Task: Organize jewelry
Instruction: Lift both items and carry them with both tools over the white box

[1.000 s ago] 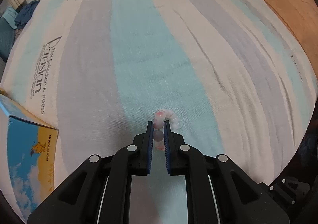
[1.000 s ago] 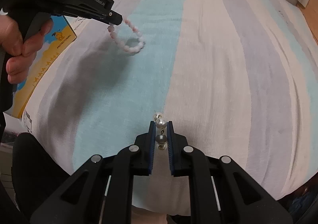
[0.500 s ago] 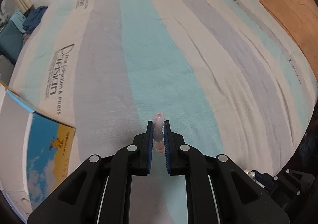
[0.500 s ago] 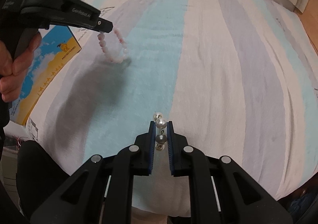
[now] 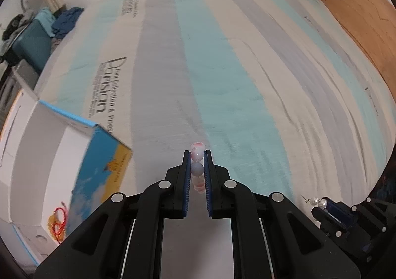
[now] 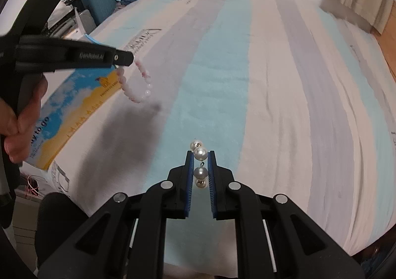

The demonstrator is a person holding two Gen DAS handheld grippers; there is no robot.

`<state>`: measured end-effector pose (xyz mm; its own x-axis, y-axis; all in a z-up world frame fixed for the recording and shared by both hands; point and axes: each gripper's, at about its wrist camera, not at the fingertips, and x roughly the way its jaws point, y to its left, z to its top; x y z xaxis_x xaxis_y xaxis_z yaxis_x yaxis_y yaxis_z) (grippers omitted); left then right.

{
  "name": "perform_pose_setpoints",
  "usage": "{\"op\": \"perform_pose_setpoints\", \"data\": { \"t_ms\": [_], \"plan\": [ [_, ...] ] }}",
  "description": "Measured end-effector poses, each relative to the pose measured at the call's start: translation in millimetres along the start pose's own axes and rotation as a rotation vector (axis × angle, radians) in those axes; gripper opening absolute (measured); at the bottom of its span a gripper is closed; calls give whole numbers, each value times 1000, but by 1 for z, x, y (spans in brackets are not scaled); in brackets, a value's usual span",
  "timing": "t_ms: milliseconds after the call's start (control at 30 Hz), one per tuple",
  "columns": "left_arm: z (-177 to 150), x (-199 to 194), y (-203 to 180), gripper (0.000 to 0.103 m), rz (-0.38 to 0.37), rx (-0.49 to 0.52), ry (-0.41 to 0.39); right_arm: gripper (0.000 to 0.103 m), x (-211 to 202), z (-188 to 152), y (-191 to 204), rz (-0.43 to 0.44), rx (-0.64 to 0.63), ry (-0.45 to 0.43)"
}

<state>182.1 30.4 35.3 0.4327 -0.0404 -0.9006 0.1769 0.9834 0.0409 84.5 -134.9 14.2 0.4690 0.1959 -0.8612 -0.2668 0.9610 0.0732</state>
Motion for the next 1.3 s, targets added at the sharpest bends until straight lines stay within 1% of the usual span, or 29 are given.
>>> {"op": "perform_pose_setpoints", "data": {
  "t_ms": [367, 733, 1067, 1300],
  "plan": [
    [-19, -33, 43, 9, 42, -66, -33, 11, -20, 35, 38, 17, -23, -57],
    [-38, -75, 92, 9, 68, -129, -89, 11, -41, 67, 88, 17, -94, -101],
    [-60, -120, 158, 9, 109, -210, -138, 11, -50, 89, 161, 60, -195, -137],
    [-87, -130, 213, 9, 137, -276, -131, 10, -41, 104, 226, 111, -291, -137]
  ]
}}
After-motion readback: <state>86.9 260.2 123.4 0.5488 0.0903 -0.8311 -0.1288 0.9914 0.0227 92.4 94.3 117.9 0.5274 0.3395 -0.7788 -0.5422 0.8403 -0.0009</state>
